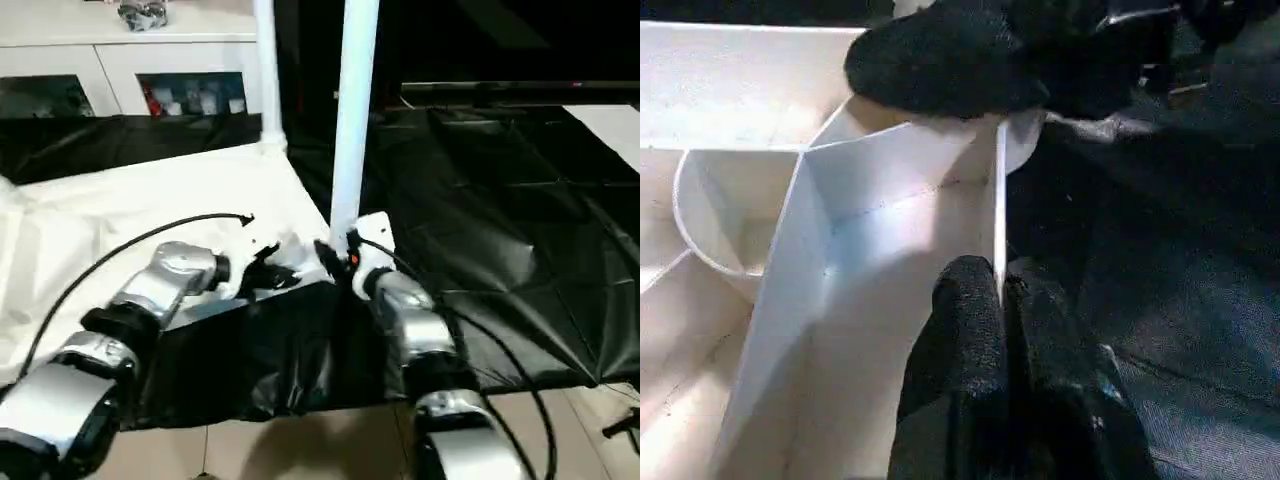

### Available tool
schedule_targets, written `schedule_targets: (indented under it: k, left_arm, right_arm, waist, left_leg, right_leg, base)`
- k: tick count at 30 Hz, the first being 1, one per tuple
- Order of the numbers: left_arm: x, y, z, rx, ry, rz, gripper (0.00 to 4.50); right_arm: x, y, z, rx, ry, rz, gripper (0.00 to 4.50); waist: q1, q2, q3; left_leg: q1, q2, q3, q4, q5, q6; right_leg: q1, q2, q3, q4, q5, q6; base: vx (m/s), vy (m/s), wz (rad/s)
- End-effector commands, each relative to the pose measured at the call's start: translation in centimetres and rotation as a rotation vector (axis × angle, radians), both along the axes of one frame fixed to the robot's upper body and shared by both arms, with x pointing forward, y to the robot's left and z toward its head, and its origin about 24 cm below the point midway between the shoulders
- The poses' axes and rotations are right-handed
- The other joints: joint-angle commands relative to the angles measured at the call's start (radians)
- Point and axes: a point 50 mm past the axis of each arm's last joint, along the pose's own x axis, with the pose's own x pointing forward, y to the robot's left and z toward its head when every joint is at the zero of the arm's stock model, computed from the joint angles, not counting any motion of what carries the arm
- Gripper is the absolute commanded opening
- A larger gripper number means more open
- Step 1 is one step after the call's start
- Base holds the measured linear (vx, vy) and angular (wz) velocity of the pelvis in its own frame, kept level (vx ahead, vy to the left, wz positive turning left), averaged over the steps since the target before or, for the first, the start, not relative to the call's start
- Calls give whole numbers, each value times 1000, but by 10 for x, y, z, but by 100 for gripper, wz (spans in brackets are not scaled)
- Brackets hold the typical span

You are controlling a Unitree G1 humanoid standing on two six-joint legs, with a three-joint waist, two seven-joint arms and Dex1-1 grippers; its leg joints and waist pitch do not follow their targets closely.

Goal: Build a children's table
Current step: Rotate leg to tighten

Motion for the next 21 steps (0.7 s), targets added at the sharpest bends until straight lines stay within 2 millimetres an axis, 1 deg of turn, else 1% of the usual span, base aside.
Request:
schedule_targets:
  k: [1,2,5,6,7,8,9,10,11,12,13,14,15,16,17,18,19,20,21]
  left_arm:
    - [-9,-31,-2,-80,21,-65,0]
    - [-9,-29,-2,-79,19,-75,0]
    - [-11,-21,0,-74,5,-142,0]
    - [-12,-18,1,-78,0,-170,0]
    - [-13,-16,2,-82,0,-189,0]
    - [-14,-14,3,-84,-3,-220,0]
    - [-15,-11,4,-86,-5,-246,0]
    - [-17,-7,5,-81,2,-278,0]
    - [-17,-5,5,-74,6,-295,0]
    - [-17,-4,5,-71,7,-299,0]
    - [-18,4,5,-43,12,-332,0]
    - [-19,7,5,-30,14,-342,0]
    - [-19,9,6,-21,14,-352,0]
    - [-19,12,6,-13,20,-369,0]
    - [-20,15,6,-3,26,-391,0]
    - [-21,16,6,0,27,-396,0]
    - [-21,20,7,7,33,-413,0]
    - [-21,20,7,8,33,-414,0]
    - [-22,22,8,9,36,-422,0]
  right_arm:
    - [-9,34,-8,7,44,145,368]
    - [-9,32,-7,1,35,160,376]
    - [-9,24,-1,-9,0,251,383]
    - [-10,21,0,-9,-4,289,383]
    - [-11,20,1,-7,-6,324,383]
    - [-13,18,3,-6,-7,375,383]
    - [-15,16,4,-4,-5,419,383]
    - [-20,14,5,-3,1,489,383]
    - [-22,12,6,-6,3,528,383]
    - [-23,11,6,-6,5,538,383]
    - [-29,6,7,-14,27,642,383]
    - [-32,3,8,-20,36,685,383]
    - [-34,1,8,-24,49,716,383]
    - [-37,-1,8,-25,67,760,383]
    - [-40,-4,8,-24,89,806,383]
    - [-41,-5,8,-24,94,816,383]
    - [-43,-7,9,-22,117,861,383]
    - [-43,-7,10,-23,120,868,366]
    - [-45,-8,10,-20,133,890,366]
  waist:
    - [-2,-9,-49]
    - [-2,-8,-49]
    - [-1,-9,-49]
    - [0,-10,-51]
    - [-1,-11,-51]
    - [2,-10,-53]
    - [3,-10,-53]
    - [6,-10,-54]
    - [8,-9,-56]
    - [8,-9,-56]
    - [9,-10,-54]
    - [10,-10,-52]
    - [12,-10,-53]
    - [14,-12,-51]
    - [17,-10,-49]
    - [18,-13,-49]
    - [22,-12,-49]
    - [26,-13,-48]
    - [27,-11,-49]
  left_leg:
    - [7,27,-10,-64,-228,50]
    - [7,27,-10,-64,-228,54]
    - [6,26,-10,-63,-239,59]
    - [4,27,-10,-62,-228,66]
    - [1,28,-9,-60,-213,76]
    - [2,28,-8,-59,-198,84]
    - [0,28,-8,-57,-189,89]
    - [-2,28,-6,-54,-169,100]
    - [-1,30,-7,-54,-157,112]
    - [-2,31,-6,-53,-154,117]
    - [0,31,-5,-53,-167,119]
    - [1,31,-5,-54,-179,119]
    - [2,31,-4,-53,-184,118]
    - [2,33,-5,-56,-200,111]
    - [4,35,-6,-58,-219,99]
    - [5,35,-5,-58,-226,95]
    - [7,36,-6,-60,-229,87]
    - [7,37,-6,-60,-230,81]
    - [8,37,-6,-60,-229,77]
  right_leg:
    - [37,-60,52,-89,-215,-210]
    - [38,-60,52,-88,-205,-213]
    - [40,-61,51,-90,-214,-212]
    - [44,-61,51,-87,-199,-213]
    - [44,-61,51,-84,-174,-220]
    - [45,-60,50,-81,-150,-227]
    - [47,-60,50,-79,-133,-232]
    - [48,-58,49,-75,-96,-238]
    - [51,-57,47,-71,-68,-245]
    - [50,-56,47,-69,-55,-250]
    - [46,-57,46,-71,-69,-254]
    - [45,-57,46,-74,-89,-253]
    - [46,-57,47,-75,-99,-250]
    - [45,-58,47,-78,-133,-245]
    - [43,-60,47,-80,-171,-240]
    - [41,-60,48,-83,-187,-236]
    - [41,-61,50,-82,-200,-233]
    - [40,-62,50,-83,-206,-230]
    - [39,-63,51,-82,-205,-231]
  base:
    - [0,0,0]
    - [0,0,0]
    - [0,0,0]
    - [0,0,0]
    - [0,0,0]
    - [0,0,0]
    - [0,0,0]
    - [0,0,0]
    - [0,0,0]
    - [0,0,0]
    - [0,0,0]
    - [0,0,0]
    - [0,0,0]
    - [0,0,0]
    - [0,0,0]
    - [0,0,0]
    - [0,0,0]
    - [0,0,0]
    - [0,0,0]
